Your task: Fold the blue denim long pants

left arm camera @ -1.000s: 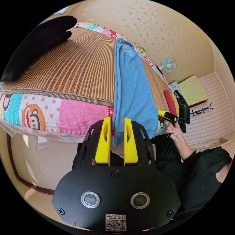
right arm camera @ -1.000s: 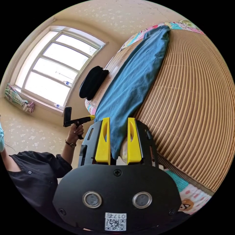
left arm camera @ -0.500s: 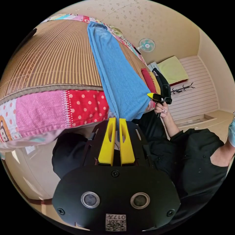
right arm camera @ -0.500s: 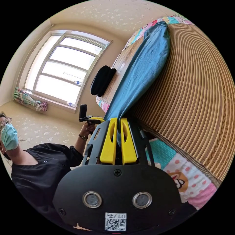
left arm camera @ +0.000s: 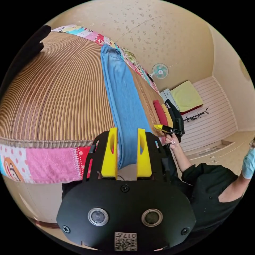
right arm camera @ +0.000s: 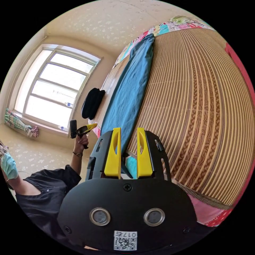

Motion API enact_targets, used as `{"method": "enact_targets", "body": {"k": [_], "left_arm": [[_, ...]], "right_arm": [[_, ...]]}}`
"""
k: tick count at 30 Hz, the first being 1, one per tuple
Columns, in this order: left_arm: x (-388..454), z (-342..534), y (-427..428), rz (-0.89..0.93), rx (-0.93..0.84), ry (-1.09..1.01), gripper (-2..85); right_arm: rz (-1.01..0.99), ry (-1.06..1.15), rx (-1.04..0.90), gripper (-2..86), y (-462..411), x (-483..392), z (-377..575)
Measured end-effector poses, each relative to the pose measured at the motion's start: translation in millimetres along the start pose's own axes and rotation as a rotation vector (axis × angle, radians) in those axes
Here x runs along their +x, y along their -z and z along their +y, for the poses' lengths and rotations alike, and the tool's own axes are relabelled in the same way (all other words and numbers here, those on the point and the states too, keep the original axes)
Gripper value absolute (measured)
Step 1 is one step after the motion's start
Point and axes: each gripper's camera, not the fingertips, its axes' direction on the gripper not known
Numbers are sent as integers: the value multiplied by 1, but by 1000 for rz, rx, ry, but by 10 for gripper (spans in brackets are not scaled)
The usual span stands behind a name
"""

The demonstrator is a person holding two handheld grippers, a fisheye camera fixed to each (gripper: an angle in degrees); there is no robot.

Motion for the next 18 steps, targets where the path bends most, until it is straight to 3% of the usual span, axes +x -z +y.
{"method": "enact_targets", "body": {"k": [8,18], "left_arm": [[-45,-113,-25,-26,73,115,133],[-65,-202,-43,32,83,115,116]], "right_arm": [[-70,-162,96,122,17,48,-89],[-129,-122,63,120,9,54,-187]]}}
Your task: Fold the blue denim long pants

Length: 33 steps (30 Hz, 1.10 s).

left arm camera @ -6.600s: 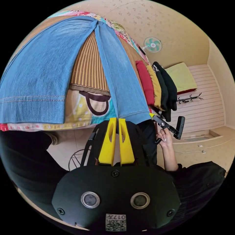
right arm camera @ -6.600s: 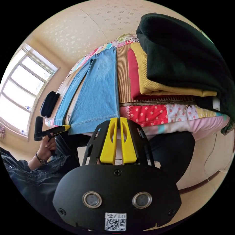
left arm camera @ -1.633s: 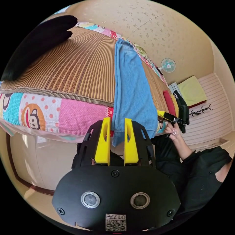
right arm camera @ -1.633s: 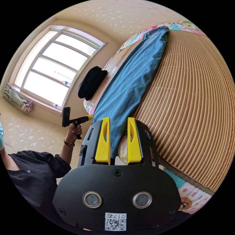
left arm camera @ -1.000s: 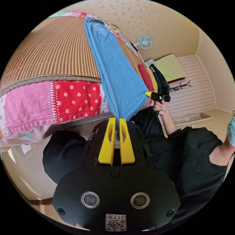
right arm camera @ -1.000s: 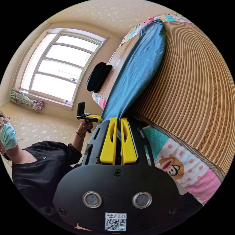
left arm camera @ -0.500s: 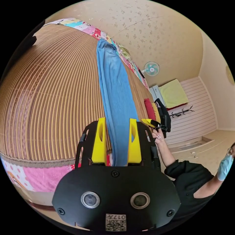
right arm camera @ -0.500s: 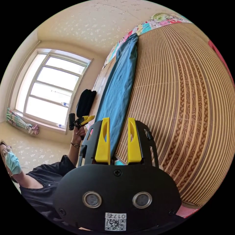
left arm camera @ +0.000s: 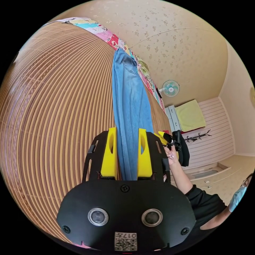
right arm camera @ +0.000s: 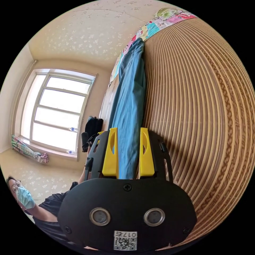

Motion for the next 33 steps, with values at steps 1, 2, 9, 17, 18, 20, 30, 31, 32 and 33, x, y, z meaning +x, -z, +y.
{"method": "enact_targets", "body": {"k": [1,2,9,17,18,20,30,31,32,33], "left_arm": [[-1,-5,-1,11,-6,4,115],[-2,-6,0,15,-8,4,115],[-5,10,5,129,-100,-20,111],[-21,-13,-28,252,-127,108,45],[-17,-15,-32,214,-147,102,26],[-11,-16,-33,184,-150,81,11],[-7,-1,-66,332,-140,82,57],[-1,1,-73,314,-142,77,60],[2,2,-78,294,-147,75,52],[7,4,-88,247,-163,78,35]], "right_arm": [[-4,-2,-4,120,-1,0,-3],[-5,0,-12,119,-1,-1,-6],[-19,78,-107,121,18,-15,21],[-171,-20,-118,92,10,-5,-4],[-177,-34,-128,82,11,-4,-7],[-148,-22,-159,61,15,-7,-8],[-184,-20,-136,68,47,-7,2],[-208,-26,-134,70,47,-7,1],[-232,-32,-139,69,46,-7,-2],[-211,-26,-157,63,43,-11,-5]]}}
